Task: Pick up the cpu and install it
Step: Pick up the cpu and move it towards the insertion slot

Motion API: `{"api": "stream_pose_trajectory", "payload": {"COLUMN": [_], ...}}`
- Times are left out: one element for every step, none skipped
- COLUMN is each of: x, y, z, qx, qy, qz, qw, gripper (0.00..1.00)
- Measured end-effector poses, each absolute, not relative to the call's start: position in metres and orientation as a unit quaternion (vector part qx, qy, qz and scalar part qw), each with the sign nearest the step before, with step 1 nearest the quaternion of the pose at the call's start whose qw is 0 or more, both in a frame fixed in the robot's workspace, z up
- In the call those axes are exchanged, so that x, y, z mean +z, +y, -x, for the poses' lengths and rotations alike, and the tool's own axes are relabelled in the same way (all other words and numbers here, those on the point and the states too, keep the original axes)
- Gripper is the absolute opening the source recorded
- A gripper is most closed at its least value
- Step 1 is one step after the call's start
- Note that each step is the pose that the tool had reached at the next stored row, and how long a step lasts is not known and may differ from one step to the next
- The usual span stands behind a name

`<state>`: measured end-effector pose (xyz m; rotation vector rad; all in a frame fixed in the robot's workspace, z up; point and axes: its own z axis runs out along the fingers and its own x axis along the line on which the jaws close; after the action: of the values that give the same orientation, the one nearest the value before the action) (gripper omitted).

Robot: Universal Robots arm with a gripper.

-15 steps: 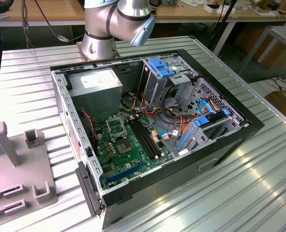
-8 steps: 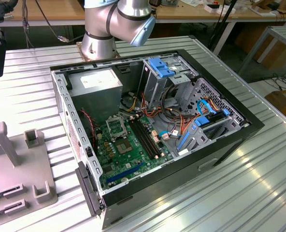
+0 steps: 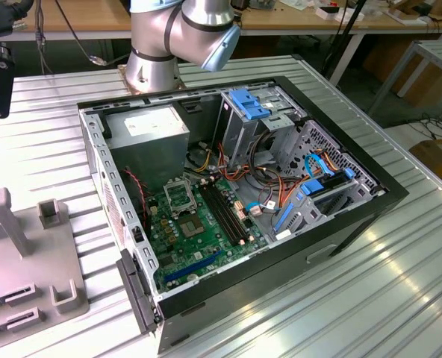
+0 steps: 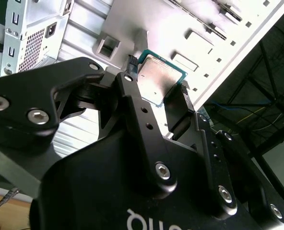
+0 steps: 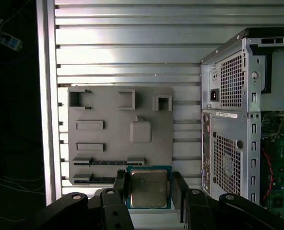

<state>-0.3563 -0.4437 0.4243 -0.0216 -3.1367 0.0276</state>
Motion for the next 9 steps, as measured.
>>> {"api": "stream_pose_trajectory", "payload": {"x": [0.4243,0.4243,0.4244,0.4244,0.4243,0.4243,0.4243,0.4243,0.4243], "y": [-0.4437,-0.4437,-0.4437,-0.4437,-0.4437,-0.4437,-0.4437,-0.4437,-0.4437], "z": [0.3559,0.3554,0.3549,0.3545,0.3540,0.3535,0.3531,0.3527,0.3522], "qx": [0.009,0.009,0.009,0.009,0.009,0.009,0.009,0.009,0.009], "qy": [-1.000,-1.000,-1.000,-1.000,-1.000,-1.000,-1.000,-1.000,-1.000], "qz": [0.007,0.007,0.007,0.007,0.007,0.007,0.007,0.007,0.007], "qw": [0.002,0.002,0.002,0.002,0.002,0.002,0.002,0.002,0.002], "gripper": [0.47,0.47,0.47,0.47,0.47,0.47,0.47,0.47,0.47]}}
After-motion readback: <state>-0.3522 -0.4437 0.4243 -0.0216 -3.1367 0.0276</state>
